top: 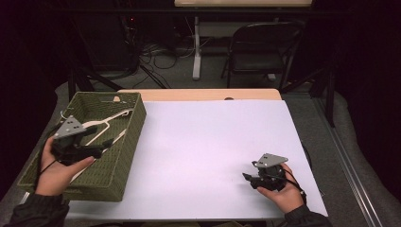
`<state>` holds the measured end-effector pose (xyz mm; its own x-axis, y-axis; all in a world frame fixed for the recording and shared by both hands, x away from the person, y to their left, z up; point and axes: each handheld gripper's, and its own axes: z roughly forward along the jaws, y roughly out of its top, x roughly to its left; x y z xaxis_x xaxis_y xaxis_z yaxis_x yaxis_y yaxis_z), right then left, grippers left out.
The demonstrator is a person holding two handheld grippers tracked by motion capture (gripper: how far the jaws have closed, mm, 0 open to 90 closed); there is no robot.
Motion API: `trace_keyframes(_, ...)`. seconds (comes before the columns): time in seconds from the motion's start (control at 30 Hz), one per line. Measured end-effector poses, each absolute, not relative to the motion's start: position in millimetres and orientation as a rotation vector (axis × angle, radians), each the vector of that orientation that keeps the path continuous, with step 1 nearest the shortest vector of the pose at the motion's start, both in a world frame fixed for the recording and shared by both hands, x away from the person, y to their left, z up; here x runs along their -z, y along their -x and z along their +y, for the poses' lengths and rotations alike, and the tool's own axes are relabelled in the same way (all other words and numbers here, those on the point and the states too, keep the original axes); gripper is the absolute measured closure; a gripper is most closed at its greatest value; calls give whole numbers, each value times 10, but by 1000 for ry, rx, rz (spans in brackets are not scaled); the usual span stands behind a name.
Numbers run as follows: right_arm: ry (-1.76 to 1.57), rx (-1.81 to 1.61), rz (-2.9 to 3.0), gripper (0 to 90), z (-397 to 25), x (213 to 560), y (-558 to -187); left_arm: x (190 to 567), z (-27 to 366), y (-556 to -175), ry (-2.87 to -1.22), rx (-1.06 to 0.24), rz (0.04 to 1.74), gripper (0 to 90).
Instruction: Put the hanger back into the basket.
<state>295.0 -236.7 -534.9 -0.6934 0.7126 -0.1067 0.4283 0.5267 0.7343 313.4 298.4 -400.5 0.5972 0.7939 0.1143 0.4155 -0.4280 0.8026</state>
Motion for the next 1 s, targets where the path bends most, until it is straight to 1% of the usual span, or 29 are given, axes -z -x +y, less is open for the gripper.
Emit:
trace_keyframes(0.1, -944, -986, 2370, 421, -2386, 5345, -2944, 4050, 2689, -3132, -2077, -602, 887, 288)
trace_keyframes(0.13, -944, -986, 2370, 421, -2386, 5345, -2944, 4050, 2689, -3132, -2077, -602, 887, 288)
trace_keyframes(0.17, -948, -989, 2363, 421, -2396, 5344, -2941, 4080, 2552, -3117, -2090, -596, 857, 289)
trace_keyframes(0.2, -948, -989, 2363, 421, -2396, 5344, -2941, 4080, 2552, -3117, -2090, -596, 857, 289)
trace_keyframes(0.23, -944, -992, 2358, 421, -2410, 5341, -2940, 4114, 2434, -3093, -2102, -592, 830, 290)
trace_keyframes(0.3, -946, -992, 2357, 421, -2413, 5338, -2938, 4134, 2384, -3082, -2106, -589, 814, 290)
trace_keyframes(0.43, -954, -996, 2348, 421, -2428, 5337, -2929, 4296, 2171, -2999, -2077, -543, 762, 294)
trace_keyframes(0.6, -949, -1001, 2346, 421, -2426, 5339, -2930, 4443, 2049, -2953, -2065, -528, 749, 299)
trace_keyframes(0.7, -949, -1012, 2334, 421, -2415, 5354, -2933, 4581, 1960, -2910, -2059, -484, 741, 305)
trace_keyframes(0.77, -951, -1011, 2335, 421, -2413, 5355, -2933, 4637, 1927, -2886, -2060, -476, 734, 305)
trace_keyframes(0.93, -948, -996, 2347, 421, -2405, 5365, -2934, 4876, 1833, -2856, -2117, -444, 721, 305)
trace_keyframes(0.97, -948, -996, 2346, 421, -2401, 5367, -2933, 4957, 1815, -2844, -2137, -467, 712, 305)
trace_keyframes(1.0, -948, -996, 2346, 421, -2401, 5367, -2933, 4957, 1815, -2844, -2137, -467, 712, 305)
